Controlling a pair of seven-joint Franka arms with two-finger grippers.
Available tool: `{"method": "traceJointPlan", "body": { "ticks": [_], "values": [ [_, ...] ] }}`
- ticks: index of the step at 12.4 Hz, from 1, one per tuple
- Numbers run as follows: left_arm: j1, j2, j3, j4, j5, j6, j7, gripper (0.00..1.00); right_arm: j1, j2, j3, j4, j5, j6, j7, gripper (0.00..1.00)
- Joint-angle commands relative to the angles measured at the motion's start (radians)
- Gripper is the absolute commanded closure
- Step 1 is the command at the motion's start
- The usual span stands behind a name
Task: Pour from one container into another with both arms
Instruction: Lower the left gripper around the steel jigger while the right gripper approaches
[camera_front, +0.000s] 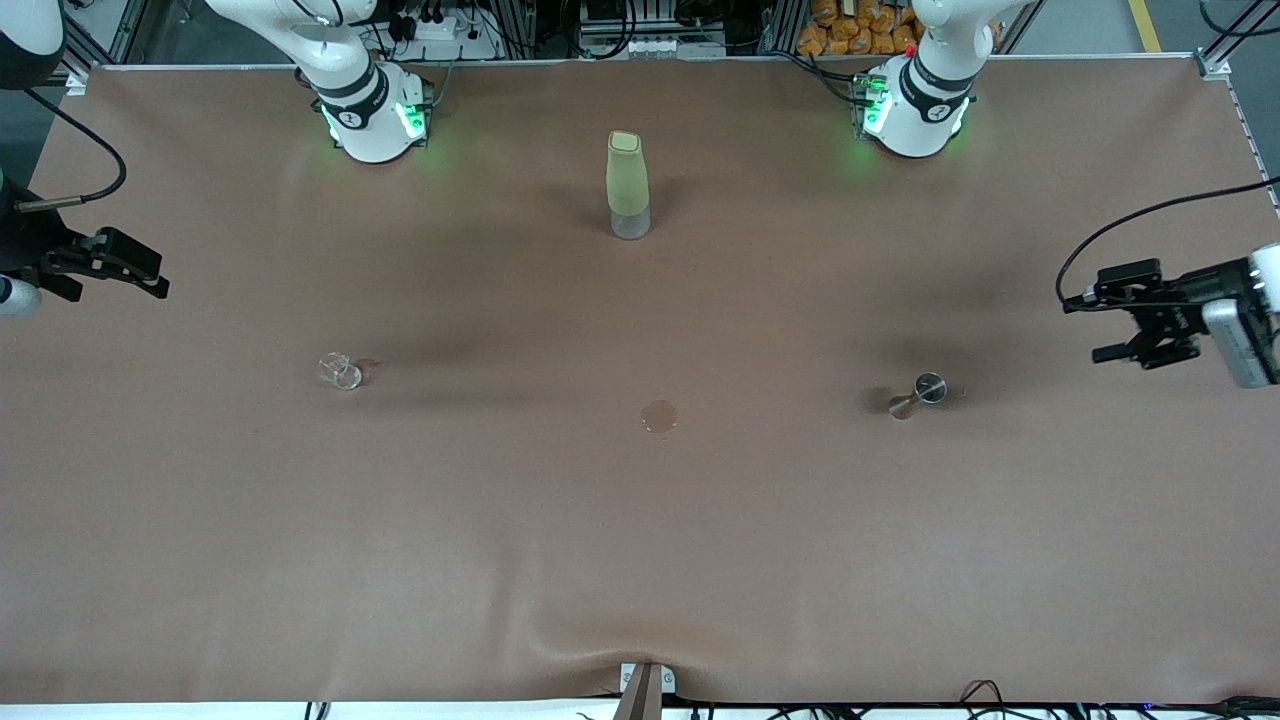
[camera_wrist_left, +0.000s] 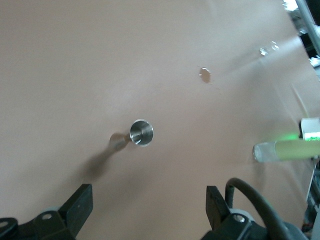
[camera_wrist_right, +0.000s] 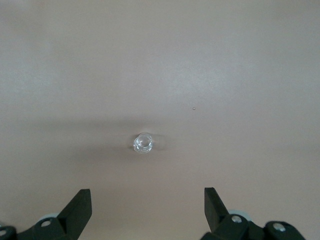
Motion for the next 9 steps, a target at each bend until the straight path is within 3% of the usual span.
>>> {"method": "traceJointPlan", "body": {
  "ticks": [1,5,9],
  "values": [
    [0.012,0.088,-0.01,0.01,-0.08,0.004,0.241,0.0,-0.022,-0.005,0.016,-0.008,0.002,0.005,0.0,0.0],
    [0.056,0.24,-0.011,0.017,-0.191,-0.022,0.599,0.0,-0.025,-0.005,0.013,-0.004,0.002,-0.001,-0.006,0.0],
    [0.055,0.312,-0.016,0.02,-0.26,-0.11,0.856,0.0,-0.023,-0.005,0.01,0.003,-0.01,-0.001,-0.076,0.0]
  ]
}}
